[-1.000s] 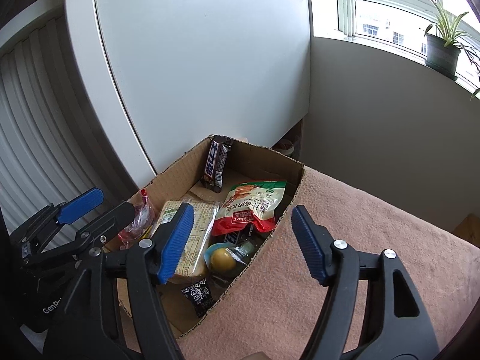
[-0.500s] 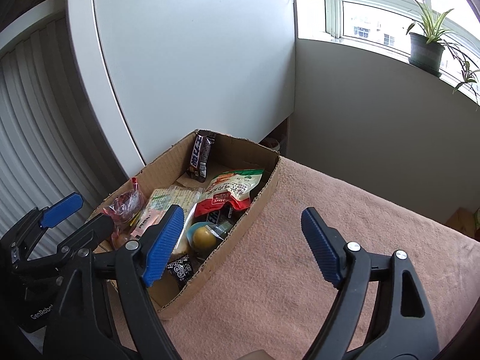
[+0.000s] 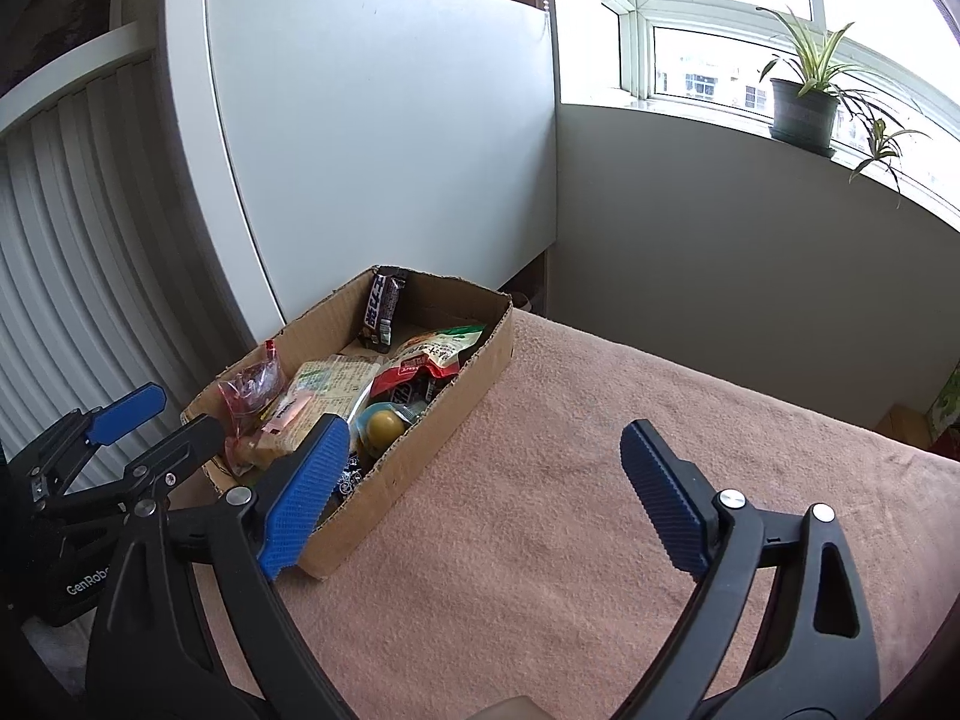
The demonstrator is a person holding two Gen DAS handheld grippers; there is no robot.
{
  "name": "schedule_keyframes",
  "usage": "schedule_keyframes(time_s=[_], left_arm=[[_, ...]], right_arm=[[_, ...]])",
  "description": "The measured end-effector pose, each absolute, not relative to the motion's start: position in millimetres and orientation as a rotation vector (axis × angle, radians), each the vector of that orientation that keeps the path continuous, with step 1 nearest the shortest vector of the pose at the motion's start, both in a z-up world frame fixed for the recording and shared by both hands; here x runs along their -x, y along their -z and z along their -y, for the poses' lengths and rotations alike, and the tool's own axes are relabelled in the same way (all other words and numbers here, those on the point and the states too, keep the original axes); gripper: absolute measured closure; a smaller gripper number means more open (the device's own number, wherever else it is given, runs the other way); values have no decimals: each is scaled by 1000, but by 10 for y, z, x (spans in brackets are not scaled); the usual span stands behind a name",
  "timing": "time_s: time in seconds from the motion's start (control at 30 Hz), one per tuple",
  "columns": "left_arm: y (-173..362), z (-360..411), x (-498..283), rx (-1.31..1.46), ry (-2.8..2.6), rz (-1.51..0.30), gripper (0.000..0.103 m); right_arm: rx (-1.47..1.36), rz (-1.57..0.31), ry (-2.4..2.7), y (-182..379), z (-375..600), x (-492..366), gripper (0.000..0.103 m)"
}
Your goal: Organize snacks
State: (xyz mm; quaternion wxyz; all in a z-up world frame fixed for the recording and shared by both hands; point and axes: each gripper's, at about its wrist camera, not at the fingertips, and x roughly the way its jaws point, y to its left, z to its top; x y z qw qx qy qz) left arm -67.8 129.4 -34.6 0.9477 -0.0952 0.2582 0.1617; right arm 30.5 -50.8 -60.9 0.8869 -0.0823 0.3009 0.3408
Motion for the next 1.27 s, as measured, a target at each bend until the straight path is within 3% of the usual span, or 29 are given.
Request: schedule_keyframes(time_s=[0.07, 0.13, 0.17, 1.27], left_arm=[[348, -1264, 684, 191, -328, -529, 32], [349, -1237, 691, 192, -331, -536, 21], [348, -1223, 697, 192, -335, -538, 20], [319, -1112, 762, 168, -358, -505, 20]], right_arm=[[175, -609, -698, 610, 561, -246, 4], [186, -579, -672, 625, 606, -177, 1], [194, -566, -663, 635, 620, -149, 0], [235, -561, -610, 709, 716, -148, 0]])
